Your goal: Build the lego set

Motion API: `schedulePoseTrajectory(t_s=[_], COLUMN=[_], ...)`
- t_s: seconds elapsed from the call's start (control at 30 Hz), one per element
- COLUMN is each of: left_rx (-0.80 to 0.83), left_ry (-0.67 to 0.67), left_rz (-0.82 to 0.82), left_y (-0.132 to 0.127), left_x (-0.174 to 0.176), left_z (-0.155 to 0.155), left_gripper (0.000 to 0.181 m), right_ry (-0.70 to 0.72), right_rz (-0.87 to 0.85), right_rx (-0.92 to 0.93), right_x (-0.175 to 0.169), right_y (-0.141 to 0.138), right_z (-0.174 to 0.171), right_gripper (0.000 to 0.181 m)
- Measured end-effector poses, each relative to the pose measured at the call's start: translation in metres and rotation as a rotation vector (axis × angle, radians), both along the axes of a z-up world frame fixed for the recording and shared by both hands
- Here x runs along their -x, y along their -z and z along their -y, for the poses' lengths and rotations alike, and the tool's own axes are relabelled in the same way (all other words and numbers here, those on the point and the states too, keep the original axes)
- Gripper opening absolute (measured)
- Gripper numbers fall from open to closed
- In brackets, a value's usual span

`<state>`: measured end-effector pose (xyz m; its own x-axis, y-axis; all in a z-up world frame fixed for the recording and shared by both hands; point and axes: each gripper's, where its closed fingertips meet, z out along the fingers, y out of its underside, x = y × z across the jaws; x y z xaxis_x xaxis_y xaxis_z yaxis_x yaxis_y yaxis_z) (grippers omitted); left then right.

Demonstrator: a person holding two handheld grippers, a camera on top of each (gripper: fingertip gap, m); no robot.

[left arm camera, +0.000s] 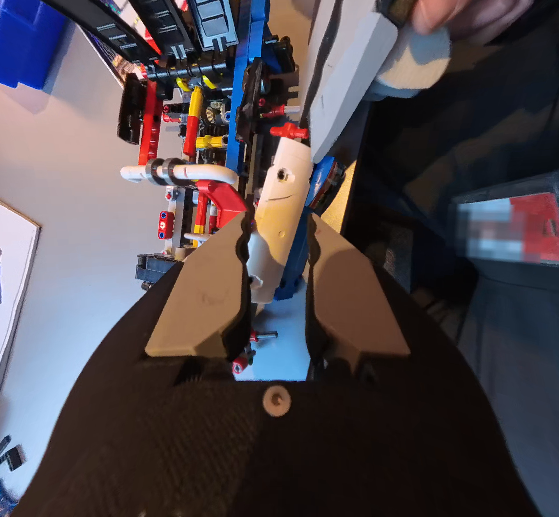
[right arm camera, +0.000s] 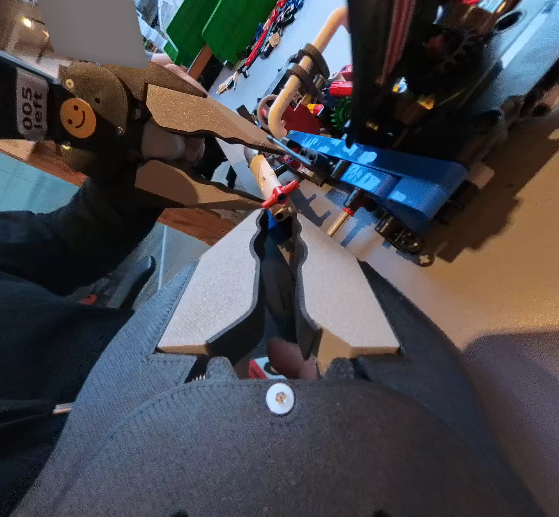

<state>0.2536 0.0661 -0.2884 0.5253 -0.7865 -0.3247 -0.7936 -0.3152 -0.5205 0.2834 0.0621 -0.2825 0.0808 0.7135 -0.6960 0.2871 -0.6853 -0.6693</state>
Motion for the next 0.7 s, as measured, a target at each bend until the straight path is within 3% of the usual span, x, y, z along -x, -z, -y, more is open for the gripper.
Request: schedulePoseTrajectory(t_s=[0.13, 0.33, 0.57, 0.7], left_rx=[-0.113, -0.363, -0.41, -0.388], left_ry=[-0.004, 0.031, -0.012, -0.029], left_rz=[0.013, -0.125, -0.188, -0.164], left_y=[-0.003, -0.006, -0.008, -0.008], left_x=[-0.001, -0.001, 0.002, 0.001], left_z=[-0.003, -0.001, -0.007, -0.01], left_gripper=[0.032, 0.032, 0.029, 0.029], right_ry=[0.034, -0.015, -0.028, -0.062], right_rz=[-0.047, -0.053, -0.029, -0.002], right_rx=[-0.048, -0.168, -0.318, -0.422], right_x=[-0.001, -0.002, -0.007, -0.009], right_y=[-0.005, -0.005, -0.007, -0.001], right_z=[-0.001, 0.004, 0.005, 0.009], right_gripper=[0.017, 0.019, 0.026, 0.019])
